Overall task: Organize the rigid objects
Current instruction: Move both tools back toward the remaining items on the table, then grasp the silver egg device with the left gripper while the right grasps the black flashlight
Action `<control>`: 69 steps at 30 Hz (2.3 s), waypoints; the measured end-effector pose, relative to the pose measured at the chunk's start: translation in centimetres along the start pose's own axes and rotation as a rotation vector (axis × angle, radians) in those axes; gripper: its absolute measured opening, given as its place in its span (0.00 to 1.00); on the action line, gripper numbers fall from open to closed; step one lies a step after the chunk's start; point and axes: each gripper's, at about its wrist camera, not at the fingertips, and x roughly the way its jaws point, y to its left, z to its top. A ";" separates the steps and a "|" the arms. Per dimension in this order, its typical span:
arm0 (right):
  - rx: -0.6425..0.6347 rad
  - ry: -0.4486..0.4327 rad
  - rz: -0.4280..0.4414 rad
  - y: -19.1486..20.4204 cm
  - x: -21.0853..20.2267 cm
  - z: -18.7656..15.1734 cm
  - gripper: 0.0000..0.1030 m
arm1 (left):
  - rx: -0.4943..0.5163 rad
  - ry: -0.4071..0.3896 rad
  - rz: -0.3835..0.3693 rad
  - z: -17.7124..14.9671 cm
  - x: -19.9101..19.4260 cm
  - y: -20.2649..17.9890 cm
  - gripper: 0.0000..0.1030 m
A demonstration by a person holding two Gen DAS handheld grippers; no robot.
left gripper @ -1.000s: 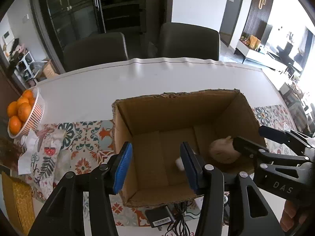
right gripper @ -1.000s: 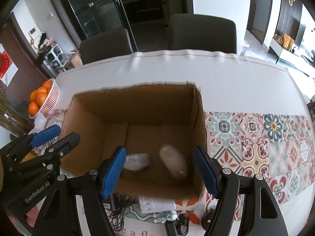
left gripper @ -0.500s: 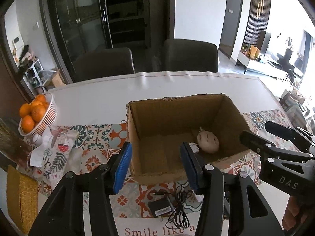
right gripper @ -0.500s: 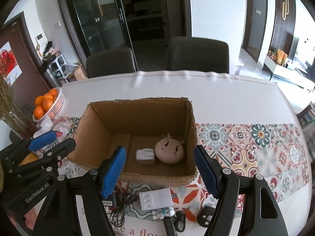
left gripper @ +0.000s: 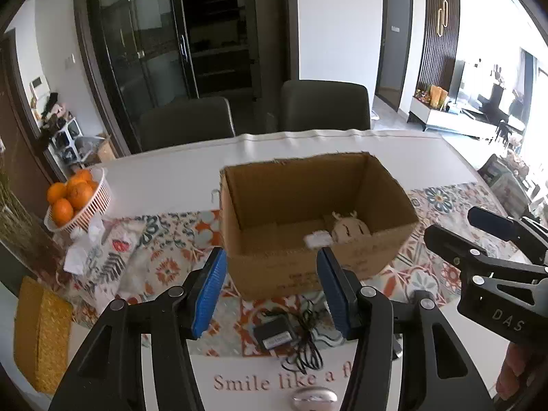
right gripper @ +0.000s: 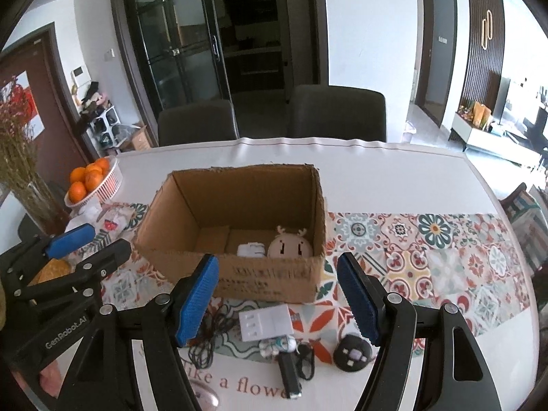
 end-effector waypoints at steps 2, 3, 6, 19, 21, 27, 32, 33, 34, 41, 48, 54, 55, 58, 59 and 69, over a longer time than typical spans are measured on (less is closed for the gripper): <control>0.003 -0.001 0.003 -0.2 -0.3 -0.8 0.70 | -0.003 -0.002 -0.001 -0.6 -0.2 -0.2 0.52; 0.005 -0.002 0.005 -0.3 -0.5 -1.0 0.70 | -0.005 -0.003 0.000 -1.1 -0.4 -0.4 0.52; 0.011 -0.001 0.005 -0.6 -0.8 -2.2 0.70 | -0.006 0.004 -0.003 -2.3 -0.7 -0.8 0.52; -0.002 0.074 0.018 -1.0 0.2 -6.7 0.70 | -0.013 0.106 -0.015 -7.3 0.0 -1.5 0.52; -0.005 0.083 0.022 -0.9 0.3 -7.2 0.70 | -0.017 0.120 -0.024 -7.9 0.2 -1.6 0.52; -0.008 0.121 0.043 -1.1 0.9 -8.6 0.70 | -0.013 0.161 -0.030 -9.4 0.8 -2.0 0.52; -0.009 0.153 0.048 -1.4 1.6 -9.8 0.70 | -0.018 0.198 -0.040 -10.8 1.5 -2.3 0.52; -0.010 0.161 0.050 -1.4 1.7 -10.1 0.70 | -0.019 0.209 -0.042 -11.1 1.7 -2.4 0.52; -0.013 0.167 0.050 -1.4 1.9 -10.4 0.70 | -0.020 0.215 -0.044 -11.4 1.9 -2.4 0.52; -0.034 0.196 0.061 -1.3 2.8 -11.8 0.70 | -0.016 0.254 -0.056 -13.3 2.8 -2.6 0.52; -0.037 0.220 0.080 -1.6 3.8 -13.2 0.70 | -0.023 0.304 -0.097 -15.0 4.1 -3.1 0.52; -0.043 0.241 0.081 -1.8 4.8 -14.3 0.70 | -0.030 0.355 -0.113 -16.3 5.3 -3.3 0.52; -0.042 0.247 0.082 -1.8 4.9 -14.4 0.70 | -0.029 0.366 -0.112 -16.5 5.5 -3.4 0.52; -0.037 0.264 0.079 -2.0 5.5 -14.9 0.70 | -0.037 0.393 -0.122 -17.1 6.2 -3.6 0.52; -0.033 0.269 0.082 -2.1 5.7 -15.1 0.70 | -0.039 0.398 -0.126 -17.2 6.3 -3.6 0.52; -0.002 0.297 0.077 -3.2 8.1 -16.0 0.70 | -0.033 0.429 -0.117 -18.1 8.0 -4.1 0.53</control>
